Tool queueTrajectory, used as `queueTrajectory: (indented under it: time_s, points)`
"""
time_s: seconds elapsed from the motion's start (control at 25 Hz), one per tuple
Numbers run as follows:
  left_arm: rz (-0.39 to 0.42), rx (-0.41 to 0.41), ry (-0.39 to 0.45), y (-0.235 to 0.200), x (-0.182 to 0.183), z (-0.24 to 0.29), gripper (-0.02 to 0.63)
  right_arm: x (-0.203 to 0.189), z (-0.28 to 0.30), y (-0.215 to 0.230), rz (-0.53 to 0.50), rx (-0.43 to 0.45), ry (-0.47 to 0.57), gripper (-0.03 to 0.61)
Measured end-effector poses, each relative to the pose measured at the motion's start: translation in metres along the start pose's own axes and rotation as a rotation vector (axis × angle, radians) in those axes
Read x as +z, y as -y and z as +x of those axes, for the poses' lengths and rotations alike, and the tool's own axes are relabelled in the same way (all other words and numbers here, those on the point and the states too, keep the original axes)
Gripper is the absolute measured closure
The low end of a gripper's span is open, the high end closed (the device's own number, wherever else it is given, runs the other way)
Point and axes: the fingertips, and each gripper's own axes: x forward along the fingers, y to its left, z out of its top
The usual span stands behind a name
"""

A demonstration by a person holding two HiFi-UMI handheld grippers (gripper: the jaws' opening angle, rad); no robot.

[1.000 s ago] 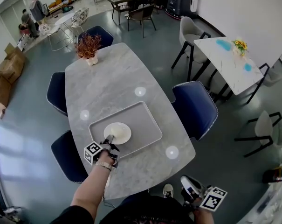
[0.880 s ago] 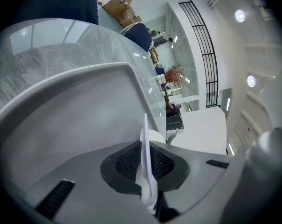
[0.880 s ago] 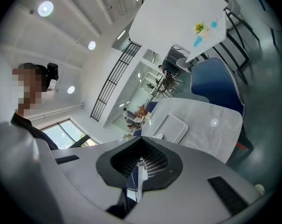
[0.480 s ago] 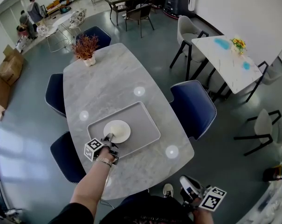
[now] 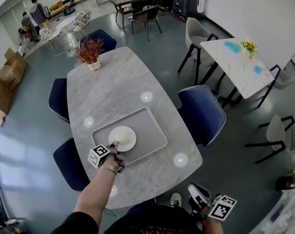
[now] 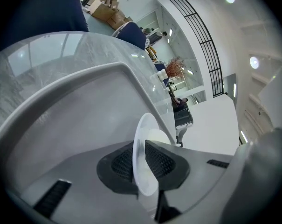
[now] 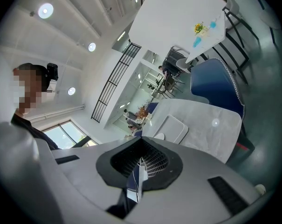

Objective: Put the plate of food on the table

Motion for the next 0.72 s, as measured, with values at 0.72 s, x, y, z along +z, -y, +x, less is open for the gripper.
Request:
queueTrajectory:
  time_s: [0.72]
  points:
    - [0.133, 0.101, -0.12, -0.009, -0.016, -0.008, 0.515, 0.002, -0.004, -0.001, 0.0, 0.03, 0.01, 0.568]
